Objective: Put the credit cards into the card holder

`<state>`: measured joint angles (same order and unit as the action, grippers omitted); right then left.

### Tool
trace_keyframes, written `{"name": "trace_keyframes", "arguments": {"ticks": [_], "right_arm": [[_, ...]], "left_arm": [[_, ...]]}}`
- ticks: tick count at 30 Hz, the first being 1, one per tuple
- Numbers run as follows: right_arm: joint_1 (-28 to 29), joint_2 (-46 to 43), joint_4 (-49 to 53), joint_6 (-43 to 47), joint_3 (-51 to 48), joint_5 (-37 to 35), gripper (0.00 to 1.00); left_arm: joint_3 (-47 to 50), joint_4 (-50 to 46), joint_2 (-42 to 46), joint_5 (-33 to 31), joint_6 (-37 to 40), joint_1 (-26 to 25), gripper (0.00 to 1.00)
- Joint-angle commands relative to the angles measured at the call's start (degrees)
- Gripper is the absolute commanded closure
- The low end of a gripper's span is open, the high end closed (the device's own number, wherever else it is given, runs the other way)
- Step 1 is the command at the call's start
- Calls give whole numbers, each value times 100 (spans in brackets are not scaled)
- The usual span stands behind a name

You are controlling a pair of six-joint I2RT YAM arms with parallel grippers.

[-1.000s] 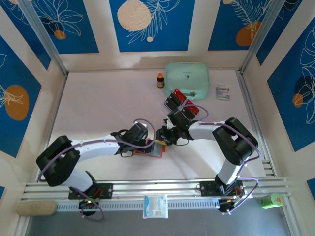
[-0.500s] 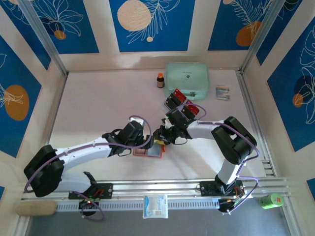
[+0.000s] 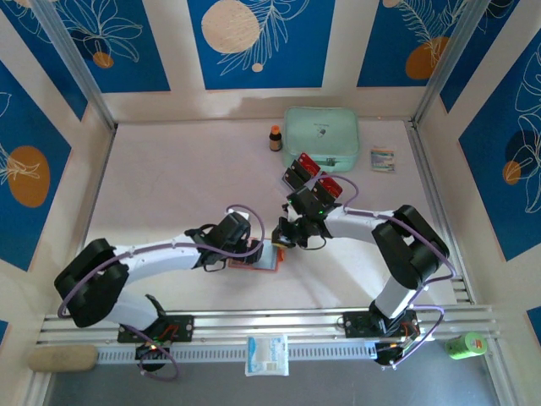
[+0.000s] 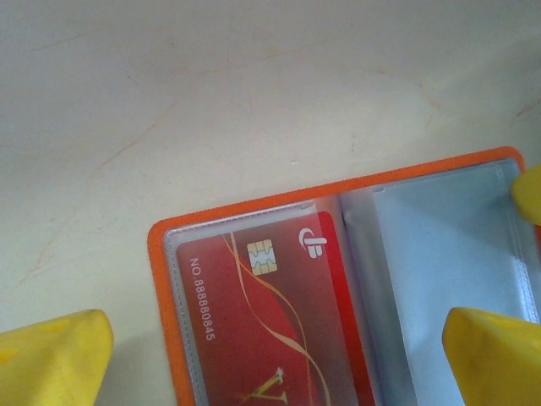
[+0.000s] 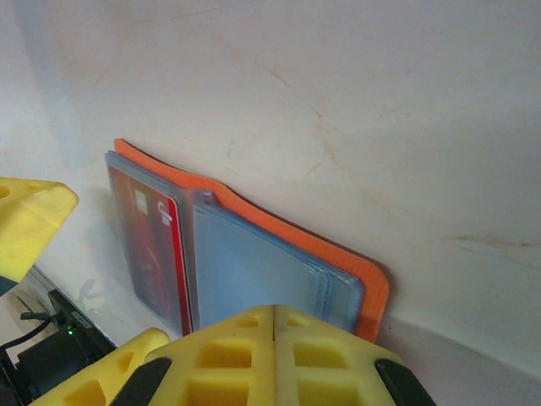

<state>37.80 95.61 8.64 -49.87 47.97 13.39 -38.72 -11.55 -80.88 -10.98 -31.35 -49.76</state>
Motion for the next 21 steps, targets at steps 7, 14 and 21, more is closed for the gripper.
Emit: {"name": "trace_keyframes", "arguments": {"ticks": [7, 14, 21], "right_arm": [[85, 580, 97, 165, 306, 38, 98], [157, 746, 41, 118, 407, 111, 100], [157, 783, -21, 72, 380, 155, 100]], "left_arm": [[-57, -45, -213, 42, 173, -8, 0], [-49, 1, -278, 87, 192, -8, 0], [33, 75, -367, 113, 174, -8, 0]]}}
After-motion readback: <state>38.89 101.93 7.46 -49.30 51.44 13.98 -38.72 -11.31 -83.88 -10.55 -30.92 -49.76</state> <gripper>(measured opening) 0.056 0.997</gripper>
